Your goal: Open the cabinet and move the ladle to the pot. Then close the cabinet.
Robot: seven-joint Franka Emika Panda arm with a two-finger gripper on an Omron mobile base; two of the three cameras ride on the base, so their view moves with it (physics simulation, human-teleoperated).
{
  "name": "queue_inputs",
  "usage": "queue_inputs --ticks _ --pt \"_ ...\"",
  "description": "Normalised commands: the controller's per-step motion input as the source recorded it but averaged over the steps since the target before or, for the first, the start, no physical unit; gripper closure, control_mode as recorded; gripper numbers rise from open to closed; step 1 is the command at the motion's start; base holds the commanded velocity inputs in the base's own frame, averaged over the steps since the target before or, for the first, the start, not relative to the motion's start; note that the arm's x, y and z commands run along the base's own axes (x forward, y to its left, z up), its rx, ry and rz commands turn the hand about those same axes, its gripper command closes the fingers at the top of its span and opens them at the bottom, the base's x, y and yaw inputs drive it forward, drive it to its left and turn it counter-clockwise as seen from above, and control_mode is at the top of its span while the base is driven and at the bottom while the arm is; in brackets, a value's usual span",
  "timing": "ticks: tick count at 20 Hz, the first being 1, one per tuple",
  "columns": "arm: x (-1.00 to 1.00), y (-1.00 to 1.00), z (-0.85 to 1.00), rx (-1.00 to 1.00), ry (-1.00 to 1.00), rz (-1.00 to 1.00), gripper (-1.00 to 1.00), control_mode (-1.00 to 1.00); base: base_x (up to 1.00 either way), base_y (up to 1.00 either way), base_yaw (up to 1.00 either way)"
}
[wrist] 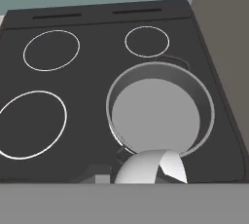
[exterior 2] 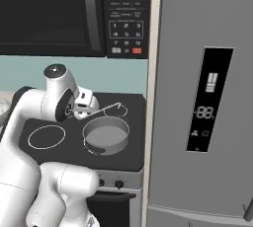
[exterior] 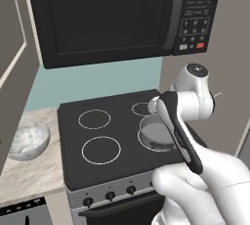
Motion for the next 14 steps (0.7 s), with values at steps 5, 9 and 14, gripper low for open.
queue_inputs --ticks 5,9,14 --pt "0.35 -0.07 -0.32 0.01 0.01 0.0 1.0 -1.0 0.0 0.0 0.0" --pt "0.22 -0.12 -0.24 0.0 0.0 -0.01 1.0 -1.0 0.0 0.0 0.0" --pt "0.19 -0.15 -0.31 0.0 0.0 -0.01 1.0 -1.0 0.0 0.0 0.0"
